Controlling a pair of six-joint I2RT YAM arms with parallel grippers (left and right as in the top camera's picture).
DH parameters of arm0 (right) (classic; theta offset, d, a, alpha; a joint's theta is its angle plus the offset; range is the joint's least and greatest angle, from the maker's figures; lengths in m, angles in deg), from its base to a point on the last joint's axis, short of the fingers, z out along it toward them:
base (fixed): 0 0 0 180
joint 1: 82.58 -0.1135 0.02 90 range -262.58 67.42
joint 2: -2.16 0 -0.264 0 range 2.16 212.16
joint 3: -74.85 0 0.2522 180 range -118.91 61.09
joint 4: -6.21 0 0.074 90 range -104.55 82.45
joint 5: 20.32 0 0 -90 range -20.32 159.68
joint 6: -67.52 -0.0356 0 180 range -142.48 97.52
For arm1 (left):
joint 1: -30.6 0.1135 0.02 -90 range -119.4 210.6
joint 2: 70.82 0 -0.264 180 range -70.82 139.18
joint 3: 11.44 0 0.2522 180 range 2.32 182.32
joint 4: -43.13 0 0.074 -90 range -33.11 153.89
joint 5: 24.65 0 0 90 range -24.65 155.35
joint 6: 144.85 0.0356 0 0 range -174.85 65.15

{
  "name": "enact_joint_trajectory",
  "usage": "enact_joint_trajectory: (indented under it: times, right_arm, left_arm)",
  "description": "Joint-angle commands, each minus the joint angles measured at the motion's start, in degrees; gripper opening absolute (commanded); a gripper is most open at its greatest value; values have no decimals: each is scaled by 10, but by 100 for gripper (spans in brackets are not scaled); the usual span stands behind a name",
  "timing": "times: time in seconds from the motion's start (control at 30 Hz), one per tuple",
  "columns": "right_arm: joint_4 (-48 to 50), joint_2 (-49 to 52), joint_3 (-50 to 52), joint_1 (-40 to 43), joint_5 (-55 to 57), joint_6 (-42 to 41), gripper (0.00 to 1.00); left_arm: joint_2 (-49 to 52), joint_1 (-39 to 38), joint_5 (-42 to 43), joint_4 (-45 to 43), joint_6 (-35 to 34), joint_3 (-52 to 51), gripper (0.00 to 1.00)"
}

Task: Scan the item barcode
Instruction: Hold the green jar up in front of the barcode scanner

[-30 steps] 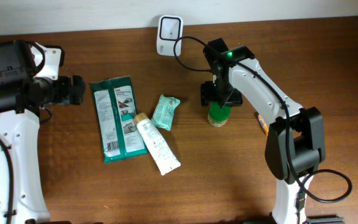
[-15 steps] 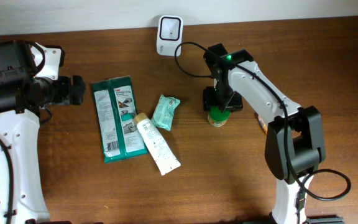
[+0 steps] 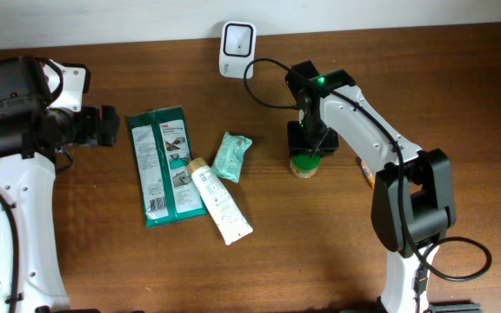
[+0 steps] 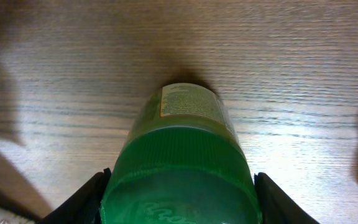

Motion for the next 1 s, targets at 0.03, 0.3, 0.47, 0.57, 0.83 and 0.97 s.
enact_joint_trajectory:
  times: [0.03, 0.3, 0.47, 0.57, 0.83, 0.97]
  right_arm:
    - [-7, -10, -44, 12, -160, 94, 37]
    - [-153, -23, -210, 71, -478, 295, 35]
    - [-263, -24, -251, 111, -602, 377, 35]
    - [-286, -26, -251, 118, -630, 394, 35]
    - [-286, -74, -251, 117, -639, 381, 35]
    - [-286, -127, -251, 116, -586, 361, 35]
  left_arm:
    - [-3, 2, 2, -1, 9, 5, 99]
    - [-3, 2, 2, -1, 9, 5, 99]
    - [-3, 2, 2, 0, 9, 5, 99]
    - [-3, 2, 2, 0, 9, 5, 99]
    - [-3, 2, 2, -1, 9, 5, 99]
    - [-3, 2, 2, -1, 9, 5, 99]
